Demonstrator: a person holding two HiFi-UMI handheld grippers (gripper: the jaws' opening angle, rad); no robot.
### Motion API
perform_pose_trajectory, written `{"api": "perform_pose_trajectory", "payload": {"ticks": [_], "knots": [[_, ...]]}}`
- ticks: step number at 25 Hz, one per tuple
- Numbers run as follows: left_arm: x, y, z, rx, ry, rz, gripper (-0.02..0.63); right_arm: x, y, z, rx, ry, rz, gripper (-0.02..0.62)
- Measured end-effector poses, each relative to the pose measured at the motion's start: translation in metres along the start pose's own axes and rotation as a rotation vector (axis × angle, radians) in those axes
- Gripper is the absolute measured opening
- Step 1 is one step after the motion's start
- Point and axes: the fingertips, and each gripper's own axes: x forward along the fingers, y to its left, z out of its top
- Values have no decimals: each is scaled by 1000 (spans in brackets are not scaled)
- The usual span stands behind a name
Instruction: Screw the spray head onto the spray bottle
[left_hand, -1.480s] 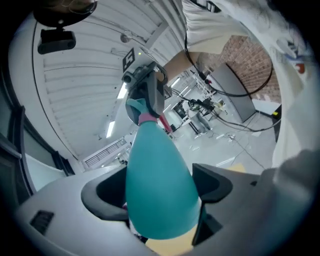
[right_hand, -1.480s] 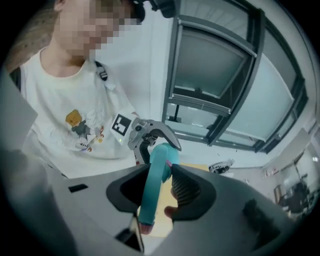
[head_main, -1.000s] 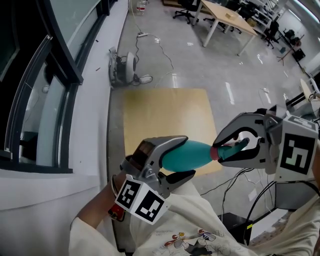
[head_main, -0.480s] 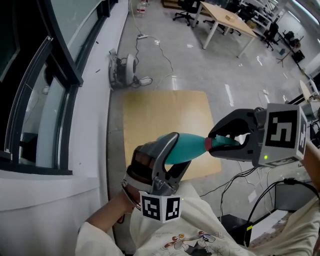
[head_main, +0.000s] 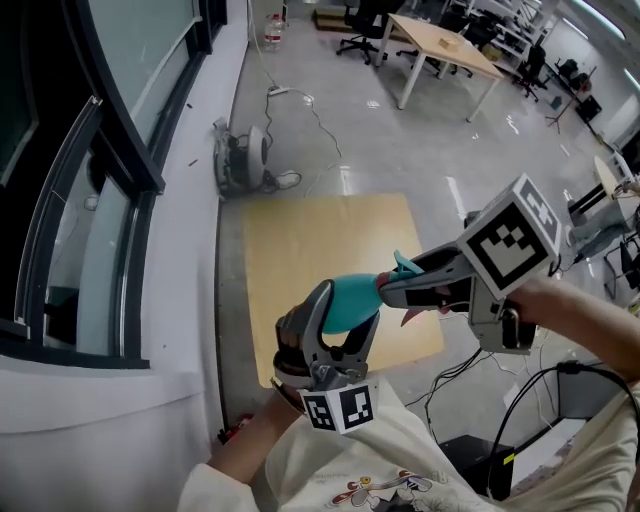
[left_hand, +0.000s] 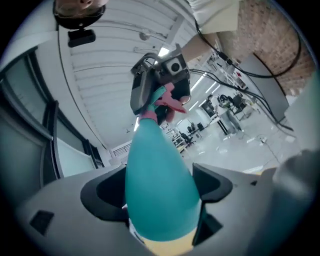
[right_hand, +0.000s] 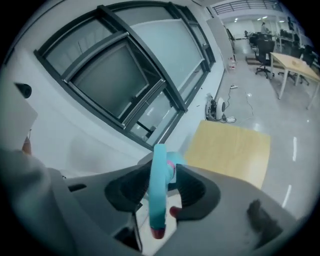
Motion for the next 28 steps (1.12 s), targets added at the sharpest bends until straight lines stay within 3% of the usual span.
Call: {"api": "perform_pose_trajectory", "payload": {"ticks": [3,9,13,18,23,26,28], "knots": [[2,-5,0,-87,-23,-8,408,-2,3,3,-15,-23,-23,212],[10,-2,-3,-180,-48,-27,408,-15,-10,18,-126,-60,-123,235],[16,11,-20,-261,-39,-64,408,-46,0,27,-205,-92,-74,236],[26,35,-44,-313,-84,-114,408,-68,-3,45,-460,-79,-142,235],[22,35,-47,-335,-171,-248,408,-65,-2,40,-927,-44,-146,233],[11,24,-42,-391,-178,-341,408,-56,-2,25,-1136,19,-162,234],[0,12,-42,-382,-165,-378,408,-47,-6,16,-1266,65,-173,233]]}}
